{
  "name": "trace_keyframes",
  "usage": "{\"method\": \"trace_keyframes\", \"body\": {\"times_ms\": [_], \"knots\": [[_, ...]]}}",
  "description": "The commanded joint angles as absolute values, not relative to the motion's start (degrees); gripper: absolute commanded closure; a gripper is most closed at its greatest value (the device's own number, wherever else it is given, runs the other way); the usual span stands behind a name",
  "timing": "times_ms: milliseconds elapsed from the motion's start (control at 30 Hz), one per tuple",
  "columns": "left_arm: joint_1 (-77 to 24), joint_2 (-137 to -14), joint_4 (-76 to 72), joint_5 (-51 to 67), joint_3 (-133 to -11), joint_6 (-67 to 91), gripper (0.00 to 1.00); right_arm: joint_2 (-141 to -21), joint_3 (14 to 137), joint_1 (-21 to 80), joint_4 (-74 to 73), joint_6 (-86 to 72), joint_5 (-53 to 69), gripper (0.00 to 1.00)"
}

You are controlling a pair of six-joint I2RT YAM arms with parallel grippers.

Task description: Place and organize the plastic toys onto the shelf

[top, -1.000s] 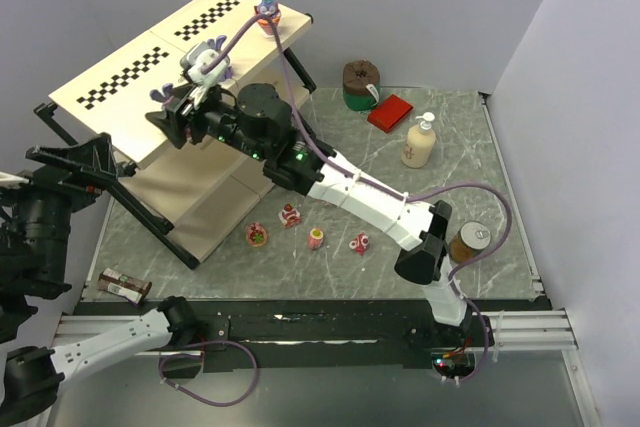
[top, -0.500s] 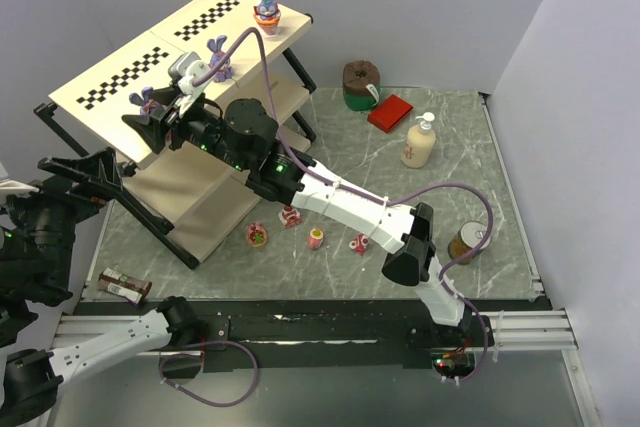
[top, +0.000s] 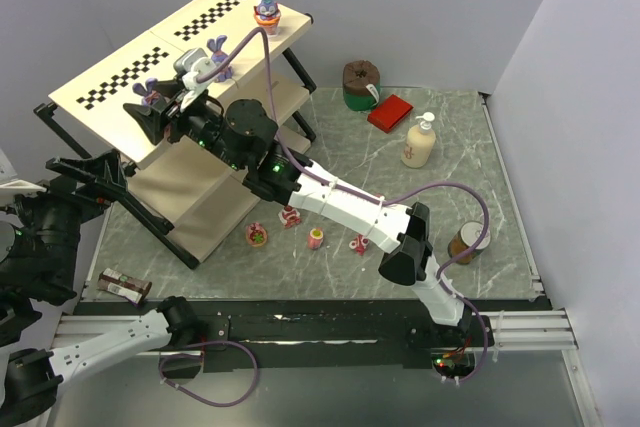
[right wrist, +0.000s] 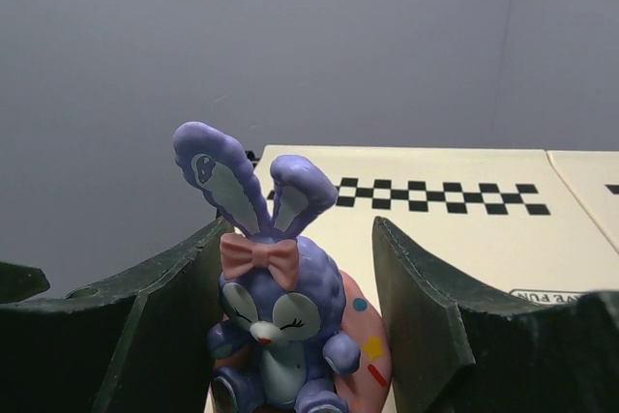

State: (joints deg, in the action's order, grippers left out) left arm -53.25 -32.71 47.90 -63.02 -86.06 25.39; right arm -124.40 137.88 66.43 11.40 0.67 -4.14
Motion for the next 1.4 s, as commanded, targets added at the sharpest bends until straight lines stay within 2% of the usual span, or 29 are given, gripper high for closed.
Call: {"method": "trace_keyframes", "body": {"times_ms": [0, 100, 200, 500, 600, 967, 1167, 1367], "knots": [[-53.6, -32.0, 46.6, -65.0, -85.5, 25.0, 0.04, -124.5, 141.6, 66.4, 14.2, 1.1, -5.4, 0.53], [-53.7, -31.9, 46.2, -65.3, -85.2, 24.6, 0.04, -124.7, 141.7, 66.4, 13.6, 2.3, -5.3, 0.43], [-53.9, -31.9, 45.9, -65.7, -85.0, 24.3, 0.04, -124.6, 141.4, 66.3, 12.7, 3.7, -4.2, 0.37], [-54.3, -31.4, 45.6, -66.6, -84.6, 24.1, 0.04, -125.0, 141.4, 66.4, 12.3, 5.3, -3.4, 0.24], [-54.4, -31.3, 45.6, -67.0, -84.6, 24.2, 0.04, -125.1, 141.5, 66.4, 12.7, 5.5, -3.4, 0.22], [-56.5, -31.6, 45.5, -68.6, -85.9, 24.6, 0.04, -123.3, 140.8, 66.4, 12.5, 5.0, -3.7, 0.23], [-65.2, -35.9, 51.4, -72.7, -95.2, 33.0, 0.05, -120.2, 139.0, 66.4, 12.0, 4.0, -4.4, 0.31], [-70.8, -37.6, 39.0, -75.5, -94.5, 22.4, 0.06, -117.3, 136.8, 66.4, 12.5, 4.7, -4.7, 0.38]]}}
